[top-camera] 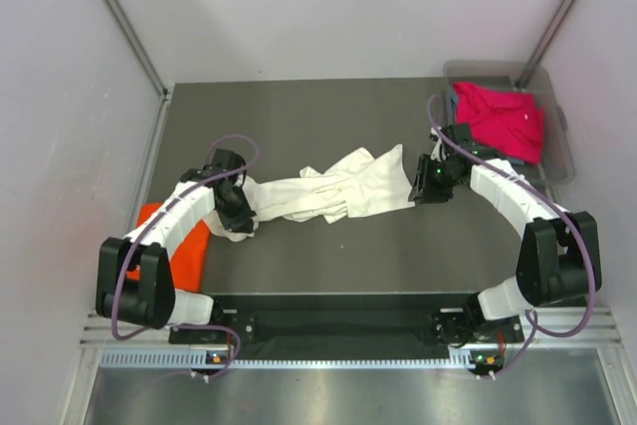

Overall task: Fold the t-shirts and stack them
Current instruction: Flatten the tshirt out

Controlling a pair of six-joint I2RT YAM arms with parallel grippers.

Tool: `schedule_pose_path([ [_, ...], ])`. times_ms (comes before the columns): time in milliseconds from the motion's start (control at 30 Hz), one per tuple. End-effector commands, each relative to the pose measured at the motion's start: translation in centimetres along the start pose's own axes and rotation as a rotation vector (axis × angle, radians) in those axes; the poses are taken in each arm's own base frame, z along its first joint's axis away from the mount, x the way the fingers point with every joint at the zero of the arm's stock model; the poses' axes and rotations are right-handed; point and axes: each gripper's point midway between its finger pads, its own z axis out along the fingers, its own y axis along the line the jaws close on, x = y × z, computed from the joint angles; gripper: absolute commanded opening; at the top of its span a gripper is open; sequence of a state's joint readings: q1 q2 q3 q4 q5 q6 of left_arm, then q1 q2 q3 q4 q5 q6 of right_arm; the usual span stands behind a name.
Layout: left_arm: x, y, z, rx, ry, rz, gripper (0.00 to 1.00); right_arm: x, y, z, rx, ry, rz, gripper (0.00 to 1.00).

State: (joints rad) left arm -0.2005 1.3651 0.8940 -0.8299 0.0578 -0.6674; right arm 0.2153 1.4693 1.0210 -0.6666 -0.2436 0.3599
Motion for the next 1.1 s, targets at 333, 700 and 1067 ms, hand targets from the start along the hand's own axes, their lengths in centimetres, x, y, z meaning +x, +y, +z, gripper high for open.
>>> schedule_pose_path([
  [333, -3.5, 1.5, -4.4, -0.092, -0.166, 0.138, 0.34, -1.6, 1.3, 0.2, -0.054, -0.051, -0.06, 0.35],
  [700, -5.7, 1.7, -3.5, -0.134, -0.2, 0.271, 0.07, -1.7, 1.6, 0.8, -0.076, -0.037, -0.07, 0.35],
  [1067, -5.4, 1.9, -1.1, -0.167, -0.104, 0.316, 0.23, -1.8, 1.7, 0.6, -0.081, -0.041, -0.079, 0.33],
])
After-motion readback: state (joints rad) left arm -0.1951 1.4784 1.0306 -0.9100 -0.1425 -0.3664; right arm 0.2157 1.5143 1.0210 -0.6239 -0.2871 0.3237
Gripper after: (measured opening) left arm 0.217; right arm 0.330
